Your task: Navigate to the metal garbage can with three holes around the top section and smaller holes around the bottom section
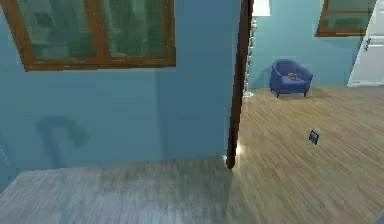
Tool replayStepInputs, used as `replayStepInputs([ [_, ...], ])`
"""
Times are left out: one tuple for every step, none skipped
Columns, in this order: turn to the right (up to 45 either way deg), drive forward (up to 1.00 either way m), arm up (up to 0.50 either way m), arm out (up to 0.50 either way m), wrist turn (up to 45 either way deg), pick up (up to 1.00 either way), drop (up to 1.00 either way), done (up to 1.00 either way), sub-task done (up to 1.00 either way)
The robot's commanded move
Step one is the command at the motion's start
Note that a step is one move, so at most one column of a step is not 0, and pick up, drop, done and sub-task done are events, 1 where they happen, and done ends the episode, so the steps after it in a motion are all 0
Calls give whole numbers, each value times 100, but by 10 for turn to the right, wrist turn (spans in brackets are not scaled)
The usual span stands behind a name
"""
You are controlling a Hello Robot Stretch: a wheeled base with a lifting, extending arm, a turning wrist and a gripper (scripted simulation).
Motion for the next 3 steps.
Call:
replayStepInputs([
  [240,0,0,0,0,0,0,0,0],
  [0,100,0,0,0,0,0,0,0],
  [120,0,0,0,0,0,0,0,0],
])
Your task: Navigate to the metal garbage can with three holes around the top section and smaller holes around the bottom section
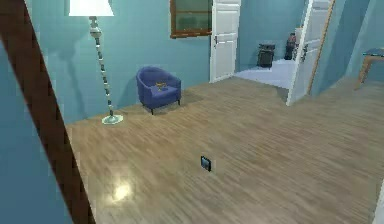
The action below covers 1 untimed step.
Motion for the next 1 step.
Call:
replayStepInputs([
  [0,20,0,0,0,0,0,0,0],
])
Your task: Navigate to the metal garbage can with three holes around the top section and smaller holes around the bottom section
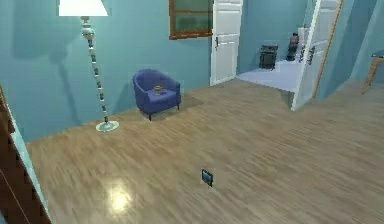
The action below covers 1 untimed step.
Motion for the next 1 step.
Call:
replayStepInputs([
  [120,0,0,0,0,0,0,0,0],
])
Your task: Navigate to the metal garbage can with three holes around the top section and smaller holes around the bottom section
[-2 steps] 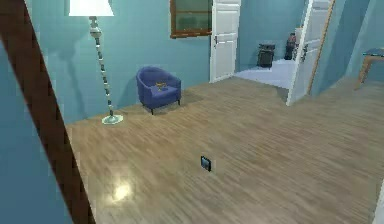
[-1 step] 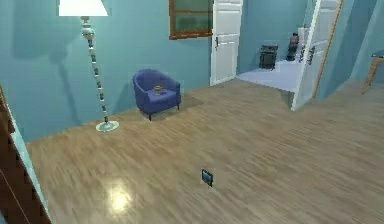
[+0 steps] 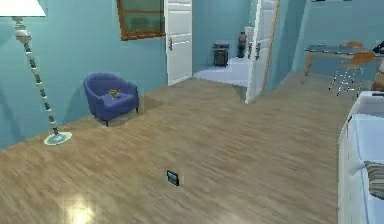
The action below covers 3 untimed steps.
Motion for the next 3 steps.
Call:
replayStepInputs([
  [0,55,0,0,0,0,0,0,0],
  [90,0,0,0,0,0,0,0,0],
  [0,100,0,0,0,0,0,0,0],
])
